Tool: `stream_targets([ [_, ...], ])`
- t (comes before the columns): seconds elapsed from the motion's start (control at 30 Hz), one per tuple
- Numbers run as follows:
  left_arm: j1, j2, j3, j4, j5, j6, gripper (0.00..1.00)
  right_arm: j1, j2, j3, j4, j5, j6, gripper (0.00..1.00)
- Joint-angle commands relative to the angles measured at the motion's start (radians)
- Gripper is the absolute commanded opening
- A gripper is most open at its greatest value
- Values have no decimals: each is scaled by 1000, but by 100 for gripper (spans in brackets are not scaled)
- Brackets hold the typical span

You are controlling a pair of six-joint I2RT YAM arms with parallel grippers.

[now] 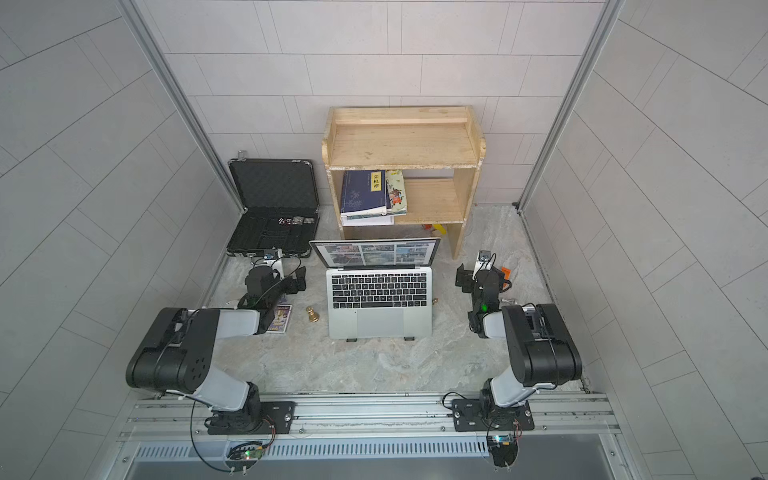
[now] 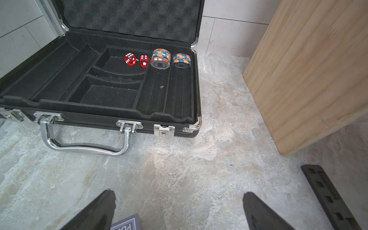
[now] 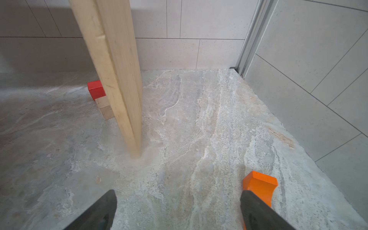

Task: Close the laptop lid and set it aside
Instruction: Close the lid of the laptop.

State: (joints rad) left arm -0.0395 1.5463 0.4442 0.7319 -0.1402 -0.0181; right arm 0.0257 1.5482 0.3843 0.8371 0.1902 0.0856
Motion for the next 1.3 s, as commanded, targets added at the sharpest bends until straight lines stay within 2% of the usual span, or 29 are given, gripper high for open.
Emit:
stream_targets([
  [0.0,4,-15,6,-6,11,0,100,-3,-16,8,9,-6,-2,100],
  [1.0,5,-33,9,-7,13,5,100,-5,-20,7,22,-5,1,100],
  [1.03,4,-65,21,-46,20,9,100,-4,-44,14,5,1,3,100],
  [1.1,-4,-134,127,-313,-21,-22,100,-4,-142,56,-179,33,18,100],
  [1.2,-3,-128,312,-684,-107,-86,100,-7,-256,84,-352,118,80,100],
  [1.27,-5,-146,353,-810,-85,-114,100,-7,-322,118,-465,159,136,100],
])
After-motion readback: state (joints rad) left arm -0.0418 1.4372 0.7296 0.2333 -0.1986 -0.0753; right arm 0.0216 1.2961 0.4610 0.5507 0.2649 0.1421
